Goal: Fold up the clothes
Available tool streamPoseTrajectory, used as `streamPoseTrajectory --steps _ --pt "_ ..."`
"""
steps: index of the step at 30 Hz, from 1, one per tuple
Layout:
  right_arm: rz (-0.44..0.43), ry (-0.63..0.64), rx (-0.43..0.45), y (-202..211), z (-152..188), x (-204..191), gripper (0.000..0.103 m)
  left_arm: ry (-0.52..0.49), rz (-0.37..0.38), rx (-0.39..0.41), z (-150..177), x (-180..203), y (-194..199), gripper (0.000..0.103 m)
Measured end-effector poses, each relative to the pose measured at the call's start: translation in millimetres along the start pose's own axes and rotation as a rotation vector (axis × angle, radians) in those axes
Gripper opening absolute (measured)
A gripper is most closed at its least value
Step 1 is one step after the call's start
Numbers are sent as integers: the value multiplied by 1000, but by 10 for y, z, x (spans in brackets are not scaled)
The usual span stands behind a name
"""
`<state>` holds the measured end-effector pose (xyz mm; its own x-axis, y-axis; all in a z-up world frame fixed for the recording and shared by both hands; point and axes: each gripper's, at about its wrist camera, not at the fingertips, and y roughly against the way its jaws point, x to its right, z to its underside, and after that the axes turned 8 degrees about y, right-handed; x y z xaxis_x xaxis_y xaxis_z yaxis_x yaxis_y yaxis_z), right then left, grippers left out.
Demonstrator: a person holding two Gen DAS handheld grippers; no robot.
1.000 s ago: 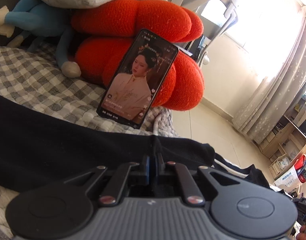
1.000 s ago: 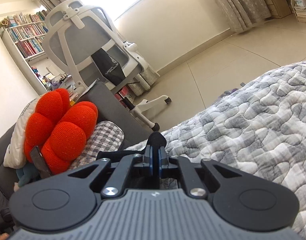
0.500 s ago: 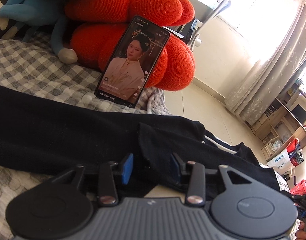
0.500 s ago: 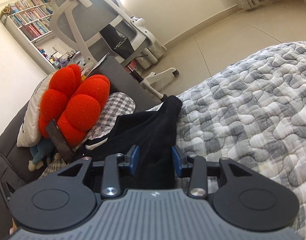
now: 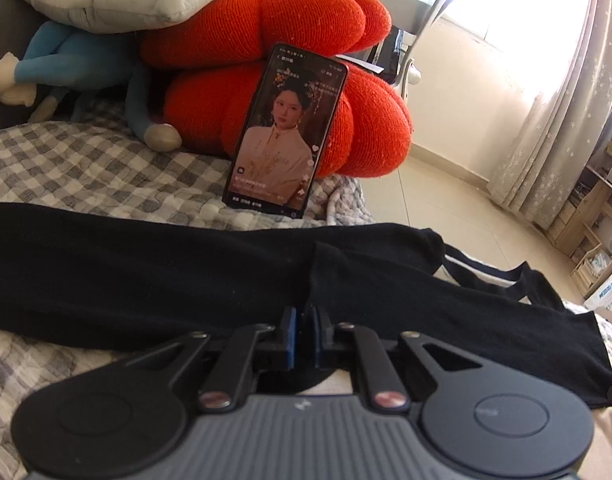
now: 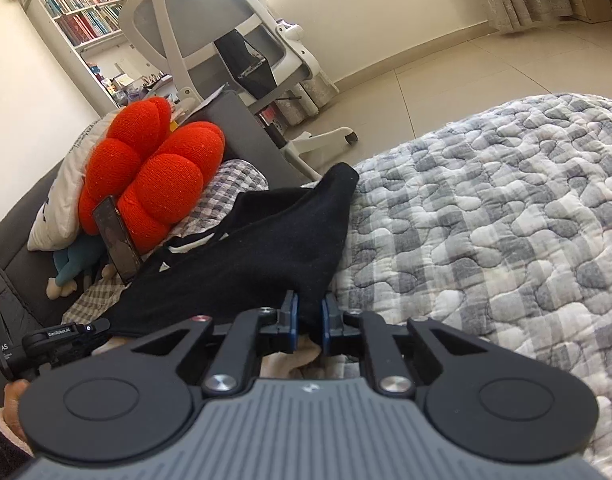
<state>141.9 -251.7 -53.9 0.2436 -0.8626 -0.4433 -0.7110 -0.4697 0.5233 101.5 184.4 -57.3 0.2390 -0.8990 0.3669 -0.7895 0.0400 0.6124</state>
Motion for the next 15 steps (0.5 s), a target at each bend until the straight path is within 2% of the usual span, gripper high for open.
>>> streamPoseTrajectory --steps 2,3,6,9,12,15 --pt "3 -2 2 11 0 -4 15 -2 -2 10 17 -5 10 14" --pt "7 -1 4 34 -15 -18 24 -2 -2 23 22 -5 37 17" --pt "48 25 40 139 -60 -91 40 -2 -6 56 9 4 132 39" --pt "84 79 91 215 -95 -210 51 -10 3 83 -22 27 203 42" --pt "97 135 119 216 -118 -356 54 -13 6 54 -42 41 148 44" --pt "78 186 115 133 -101 -500 54 -1 -3 22 1 31 51 42"
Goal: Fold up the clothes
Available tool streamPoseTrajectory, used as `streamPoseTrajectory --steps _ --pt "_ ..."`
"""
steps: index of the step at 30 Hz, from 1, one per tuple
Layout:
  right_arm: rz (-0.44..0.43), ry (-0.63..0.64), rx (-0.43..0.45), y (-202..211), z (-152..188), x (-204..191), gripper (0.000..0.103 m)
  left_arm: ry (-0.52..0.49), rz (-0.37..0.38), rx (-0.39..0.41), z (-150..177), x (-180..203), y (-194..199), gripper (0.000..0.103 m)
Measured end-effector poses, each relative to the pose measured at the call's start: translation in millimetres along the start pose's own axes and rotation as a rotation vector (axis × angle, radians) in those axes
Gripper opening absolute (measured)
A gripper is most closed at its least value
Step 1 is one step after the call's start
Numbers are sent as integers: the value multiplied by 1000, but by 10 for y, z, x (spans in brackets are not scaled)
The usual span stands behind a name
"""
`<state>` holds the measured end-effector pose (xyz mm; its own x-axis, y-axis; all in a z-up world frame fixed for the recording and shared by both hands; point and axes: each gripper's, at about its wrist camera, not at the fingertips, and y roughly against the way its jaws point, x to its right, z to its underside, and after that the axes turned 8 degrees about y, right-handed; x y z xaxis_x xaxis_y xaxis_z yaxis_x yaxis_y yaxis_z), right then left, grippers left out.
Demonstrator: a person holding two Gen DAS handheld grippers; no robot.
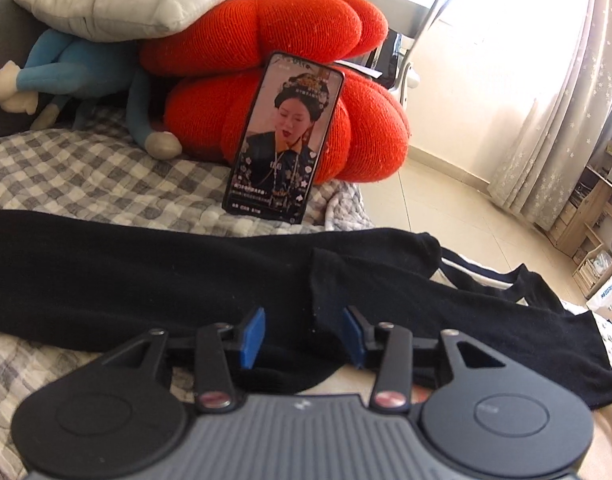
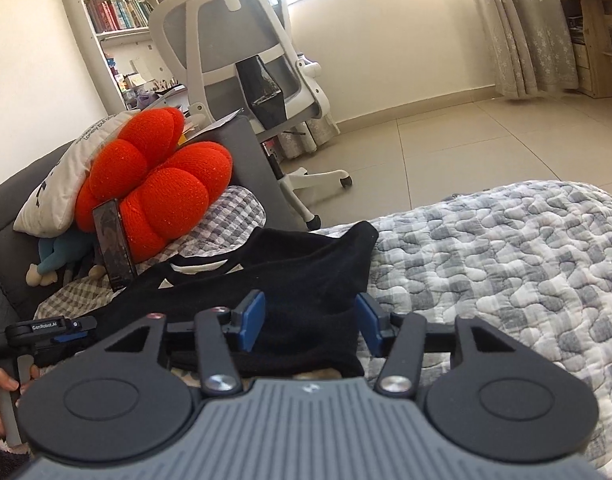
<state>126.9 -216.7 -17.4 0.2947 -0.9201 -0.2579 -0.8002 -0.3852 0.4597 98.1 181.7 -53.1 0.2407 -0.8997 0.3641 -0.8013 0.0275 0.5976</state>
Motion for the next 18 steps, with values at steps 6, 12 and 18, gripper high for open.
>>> streamPoseTrajectory --steps 6,12,18 --pt "-52 113 -44 -182 100 -272 55 46 35 -8 52 -35 -83 16" --pt "7 308 -91 -230 175 -483 55 71 36 22 44 -19 48 11" --pt "55 548 -120 -189 298 -606 60 27 -7 31 59 31 134 11"
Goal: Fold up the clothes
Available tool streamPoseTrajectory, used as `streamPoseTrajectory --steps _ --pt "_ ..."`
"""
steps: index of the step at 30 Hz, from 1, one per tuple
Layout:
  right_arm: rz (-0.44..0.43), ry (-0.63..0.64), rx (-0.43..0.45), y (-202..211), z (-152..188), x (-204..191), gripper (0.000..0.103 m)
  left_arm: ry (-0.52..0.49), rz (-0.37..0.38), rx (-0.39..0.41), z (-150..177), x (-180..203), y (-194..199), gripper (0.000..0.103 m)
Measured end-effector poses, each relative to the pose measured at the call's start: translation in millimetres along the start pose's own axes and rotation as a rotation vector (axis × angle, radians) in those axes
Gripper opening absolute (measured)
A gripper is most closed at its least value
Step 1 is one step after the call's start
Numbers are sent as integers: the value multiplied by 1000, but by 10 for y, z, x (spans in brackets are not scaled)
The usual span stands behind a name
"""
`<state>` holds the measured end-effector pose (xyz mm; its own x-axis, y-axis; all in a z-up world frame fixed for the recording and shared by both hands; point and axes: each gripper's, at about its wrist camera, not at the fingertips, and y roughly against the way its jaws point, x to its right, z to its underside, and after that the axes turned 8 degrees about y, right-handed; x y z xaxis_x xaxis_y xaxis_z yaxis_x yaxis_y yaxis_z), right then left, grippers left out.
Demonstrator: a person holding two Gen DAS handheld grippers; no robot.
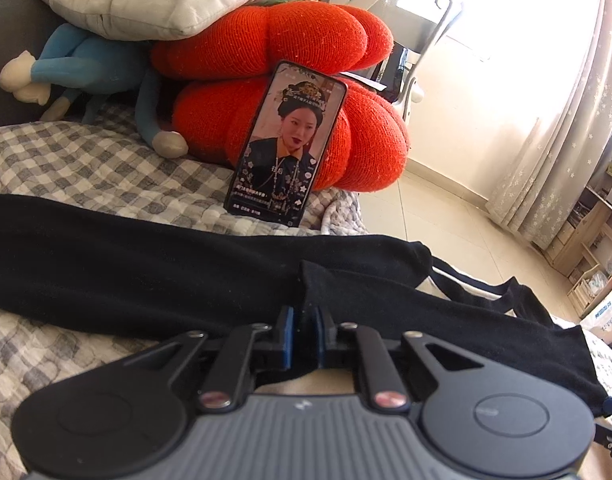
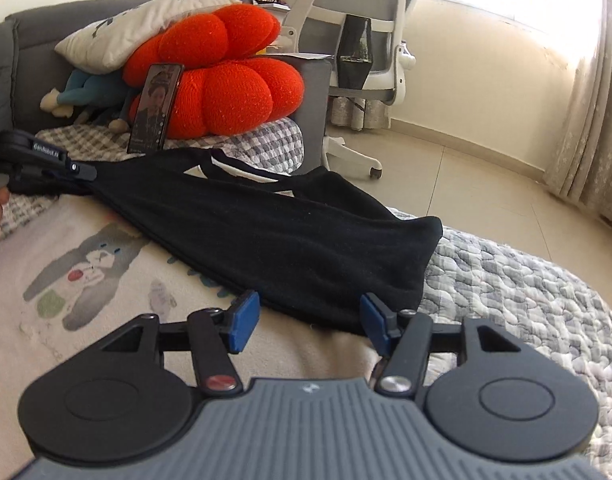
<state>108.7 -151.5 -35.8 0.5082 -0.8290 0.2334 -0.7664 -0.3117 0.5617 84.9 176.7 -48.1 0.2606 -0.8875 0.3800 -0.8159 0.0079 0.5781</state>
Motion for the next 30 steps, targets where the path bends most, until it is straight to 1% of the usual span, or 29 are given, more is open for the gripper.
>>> streamPoseTrajectory --steps 2,4,6,9,11,12,13,16,21,23,26,30 --pt "20 58 -11 -25 34 -49 60 -11 -19 -8 26 -5 -41 11" --pt "60 110 -32 -72 66 -79 60 -24 -30 -21 54 -9 -82 12" --pt "86 133 -49 -90 96 -67 60 -50 -40 -20 71 10 -86 14" --pt "72 122 -65 -41 110 -8 60 -76 -53 -15 75 36 -67 19" --pt "69 120 -72 4 103 19 60 -76 -55 -7 72 40 -29 25" --pt "68 112 -73 32 97 33 60 -75 -55 3 72 47 1 31" --pt "65 98 -71 64 92 48 60 -75 -55 13 73 53 31 36" --pt "39 10 -59 128 86 165 60 -86 -41 29 77 78 101 41" --pt "-11 -197 -33 187 129 388 60 -100 0 29 81 121 187 46" --pt "-28 -247 -24 210 143 424 60 -106 18 31 83 139 206 49" --pt "-40 -288 5 267 122 423 60 -107 25 22 85 150 221 52" --pt "-41 -266 37 310 16 362 60 -101 11 33 70 93 297 58"
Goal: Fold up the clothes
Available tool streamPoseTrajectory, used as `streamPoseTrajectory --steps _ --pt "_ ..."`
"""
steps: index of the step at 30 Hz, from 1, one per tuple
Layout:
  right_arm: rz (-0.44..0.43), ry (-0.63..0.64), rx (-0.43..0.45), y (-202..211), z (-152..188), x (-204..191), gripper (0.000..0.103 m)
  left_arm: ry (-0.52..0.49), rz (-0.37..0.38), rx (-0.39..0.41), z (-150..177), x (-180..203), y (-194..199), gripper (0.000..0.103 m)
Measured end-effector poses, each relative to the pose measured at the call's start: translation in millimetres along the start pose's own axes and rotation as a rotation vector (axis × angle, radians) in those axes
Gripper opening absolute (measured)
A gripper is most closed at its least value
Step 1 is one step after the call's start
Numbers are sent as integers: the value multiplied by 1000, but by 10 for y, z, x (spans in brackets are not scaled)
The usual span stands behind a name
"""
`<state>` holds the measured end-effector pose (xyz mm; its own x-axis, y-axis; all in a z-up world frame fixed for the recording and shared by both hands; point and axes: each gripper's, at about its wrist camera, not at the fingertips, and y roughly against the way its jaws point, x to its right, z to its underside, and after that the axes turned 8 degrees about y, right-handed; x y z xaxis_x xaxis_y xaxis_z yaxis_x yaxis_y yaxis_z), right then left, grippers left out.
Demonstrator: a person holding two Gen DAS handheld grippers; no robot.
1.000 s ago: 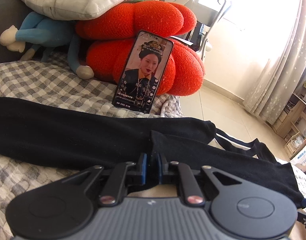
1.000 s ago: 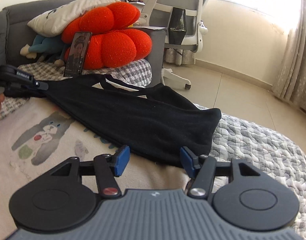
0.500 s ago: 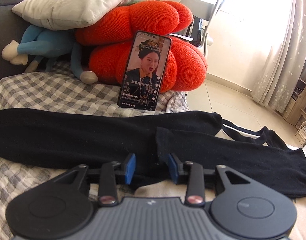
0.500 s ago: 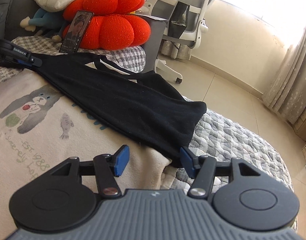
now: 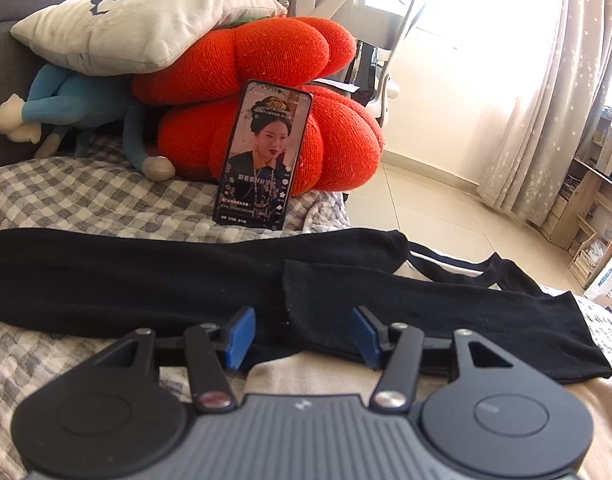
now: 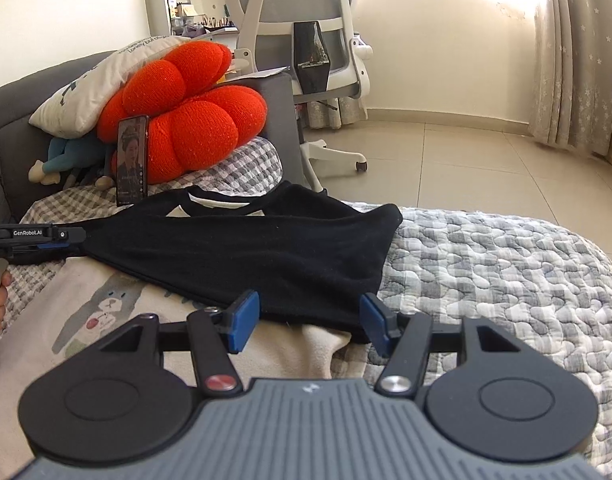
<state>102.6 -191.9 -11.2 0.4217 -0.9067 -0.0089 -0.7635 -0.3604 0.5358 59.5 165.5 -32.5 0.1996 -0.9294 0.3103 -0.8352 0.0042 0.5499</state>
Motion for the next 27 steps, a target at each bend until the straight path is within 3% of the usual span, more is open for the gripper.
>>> streamPoseTrajectory --steps 6,13,27 --pt "-20 53 -27 -105 -100 -117 60 21 -86 14 -52 -241 74 64" --pt "-20 63 -53 -185 -197 -169 66 92 -231 17 -142 -675 99 84" --pt "-95 143 -55 -398 -422 -487 77 320 -559 122 -352 -1601 7 85"
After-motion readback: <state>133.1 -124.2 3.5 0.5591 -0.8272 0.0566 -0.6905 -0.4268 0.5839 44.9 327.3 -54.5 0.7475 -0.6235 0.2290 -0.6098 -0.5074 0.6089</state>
